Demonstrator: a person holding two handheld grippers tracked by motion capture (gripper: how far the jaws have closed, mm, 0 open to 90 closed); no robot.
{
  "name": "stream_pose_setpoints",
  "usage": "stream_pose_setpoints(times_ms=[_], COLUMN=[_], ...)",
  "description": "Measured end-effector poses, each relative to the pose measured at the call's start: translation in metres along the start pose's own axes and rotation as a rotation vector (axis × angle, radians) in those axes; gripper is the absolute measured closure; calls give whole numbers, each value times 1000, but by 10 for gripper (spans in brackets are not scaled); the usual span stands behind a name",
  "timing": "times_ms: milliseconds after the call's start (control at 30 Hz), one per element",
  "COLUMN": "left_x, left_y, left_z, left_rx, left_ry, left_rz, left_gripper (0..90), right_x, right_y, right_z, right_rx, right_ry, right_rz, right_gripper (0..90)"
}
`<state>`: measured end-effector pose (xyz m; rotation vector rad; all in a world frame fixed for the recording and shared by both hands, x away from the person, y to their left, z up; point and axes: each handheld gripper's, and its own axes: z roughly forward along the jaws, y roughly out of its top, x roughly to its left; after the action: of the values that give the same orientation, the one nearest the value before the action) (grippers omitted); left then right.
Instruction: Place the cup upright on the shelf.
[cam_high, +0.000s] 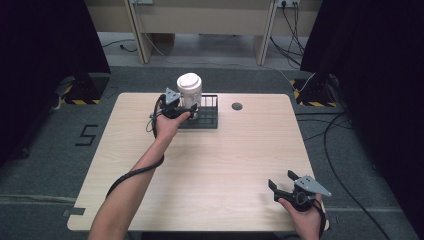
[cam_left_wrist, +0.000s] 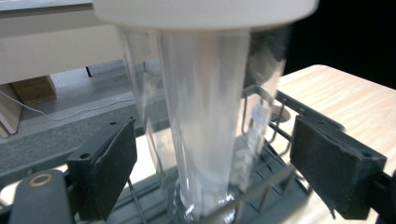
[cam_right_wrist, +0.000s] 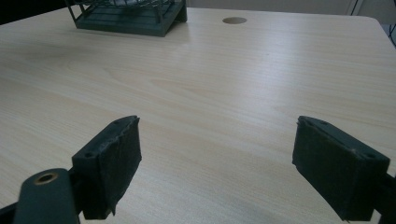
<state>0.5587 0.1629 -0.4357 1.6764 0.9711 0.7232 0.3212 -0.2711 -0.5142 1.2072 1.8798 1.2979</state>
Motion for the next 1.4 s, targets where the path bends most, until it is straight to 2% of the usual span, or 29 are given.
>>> stream_pose_setpoints(times_ms=[67,267,300,500,533,600,633,900,1133,1400], left_x=[0,-6,-6,-7,-7,-9,-9,-15,-21,-21], left_y=[0,-8,-8,-21,-21,-27,-27,-48,-66,-79], left_z=[-4,-32,-32,-63,-63,-76,-76,-111,-134,-152], left_rx=[-3,-18,-18,-24,-24,-21,-21,-37,-38,-34], left_ry=[-4,-39,-39,-52,-52,-61,-61,-80,-90,-91], left_rz=[1,4,4,1,1,4,4,6,3,3], left_gripper=[143,144,143,143,143,143,143,144,144,144], right_x=[0,1,1,1,1,1,1,1,1,1], right_y=[0,0,0,0,0,0,0,0,0,0], right_z=[0,0,0,0,0,0,0,0,0,1], right_rx=[-1,3,2,5,5,5,5,5,3,3], right_ry=[-2,-4,-6,-7,-7,-8,-8,-10,-13,-14], right_rz=[0,2,-1,-1,-1,-5,-5,-4,-8,-11], right_gripper=[160,160,160,160,160,160,160,160,160,160])
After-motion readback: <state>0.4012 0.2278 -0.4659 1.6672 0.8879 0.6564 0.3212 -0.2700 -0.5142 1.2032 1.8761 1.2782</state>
